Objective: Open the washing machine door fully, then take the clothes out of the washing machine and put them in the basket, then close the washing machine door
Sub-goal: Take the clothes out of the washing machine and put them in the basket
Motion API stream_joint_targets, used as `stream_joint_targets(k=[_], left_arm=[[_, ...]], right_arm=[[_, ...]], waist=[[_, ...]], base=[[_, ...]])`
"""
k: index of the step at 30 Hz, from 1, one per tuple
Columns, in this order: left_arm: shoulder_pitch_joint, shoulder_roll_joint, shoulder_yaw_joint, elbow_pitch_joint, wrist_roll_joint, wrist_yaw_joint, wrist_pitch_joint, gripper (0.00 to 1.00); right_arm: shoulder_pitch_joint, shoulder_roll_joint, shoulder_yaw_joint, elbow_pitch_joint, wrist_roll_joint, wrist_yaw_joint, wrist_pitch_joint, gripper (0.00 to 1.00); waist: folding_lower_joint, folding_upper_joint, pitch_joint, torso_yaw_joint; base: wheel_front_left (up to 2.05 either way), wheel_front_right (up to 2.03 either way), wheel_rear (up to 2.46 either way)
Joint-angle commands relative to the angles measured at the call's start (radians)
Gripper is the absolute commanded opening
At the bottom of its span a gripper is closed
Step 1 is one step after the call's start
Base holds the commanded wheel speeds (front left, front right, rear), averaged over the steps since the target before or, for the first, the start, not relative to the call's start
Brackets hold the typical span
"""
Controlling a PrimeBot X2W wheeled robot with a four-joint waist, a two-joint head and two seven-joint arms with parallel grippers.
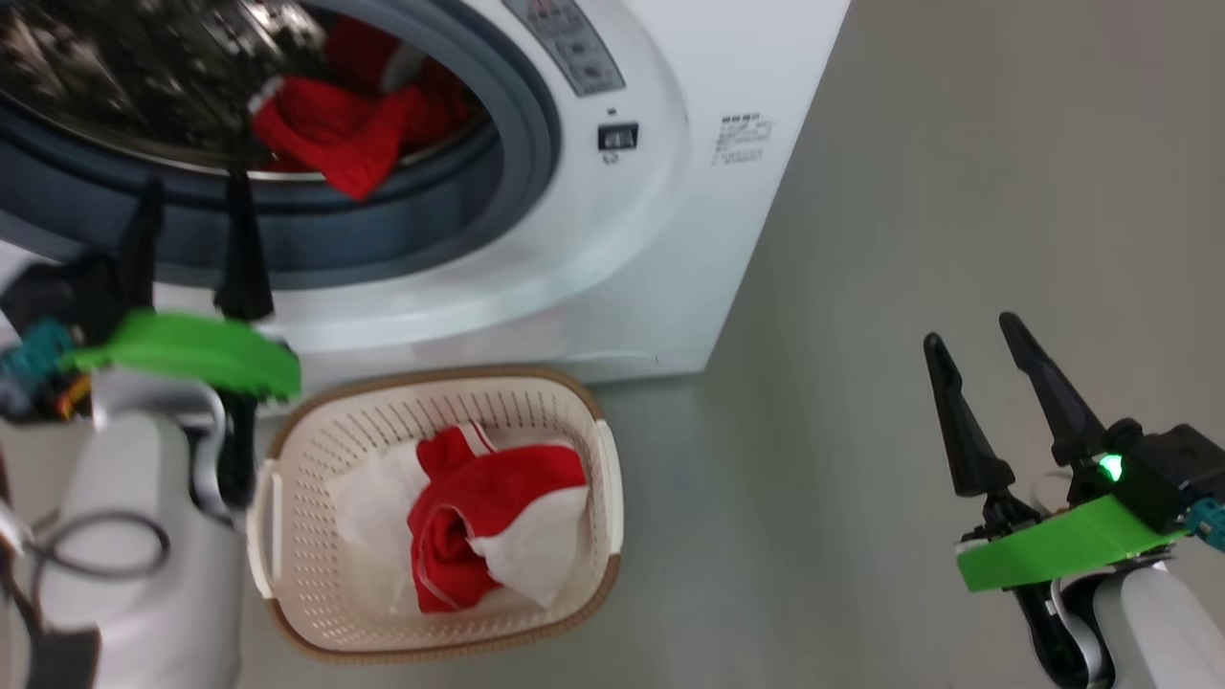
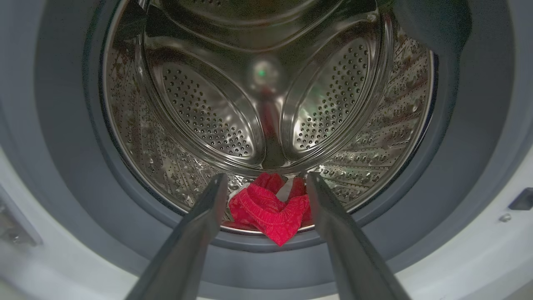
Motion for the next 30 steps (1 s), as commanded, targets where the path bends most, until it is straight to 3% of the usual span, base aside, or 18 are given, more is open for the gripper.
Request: stream_joint_targets(k=[1,12,17,30], left_arm=[[-0.041,0.043,0.03,-0.002,-0.005,0.0,0.003,1.0],[-0.388,0.104,0.05,0.319,-0.04,0.016,0.049,1.0],[-0.5,0.133,0.057,0.444,-0.047,0.053,0.104,1.0],[-0.641,0.195,-0.019,0.647,0.013,0.123,0.286,1.0]], right_arm=[[-0.019,-0.016,0.02,-0.027,0.01,0.005,-0.006,1.0],[-0.094,-0.023,0.046,-0.043,0.03,0.005,-0.006,1.0],[-0.126,-0.024,0.082,-0.048,0.052,0.005,-0.006,1.0],[-0.157,-0.019,0.121,-0.048,0.089,0.005,-0.006,1.0]], waist=[[0.0,-0.0001,0.098,-0.035],[0.0,-0.0001,0.243,-0.097],[0.0,-0.0001,0.285,-0.128],[0.0,-0.0001,0.325,-0.19]], base=[[0.0,0.0,0.0],[0.0,0.0,0.0],[0.0,0.0,0.0],[0.0,0.0,0.0]])
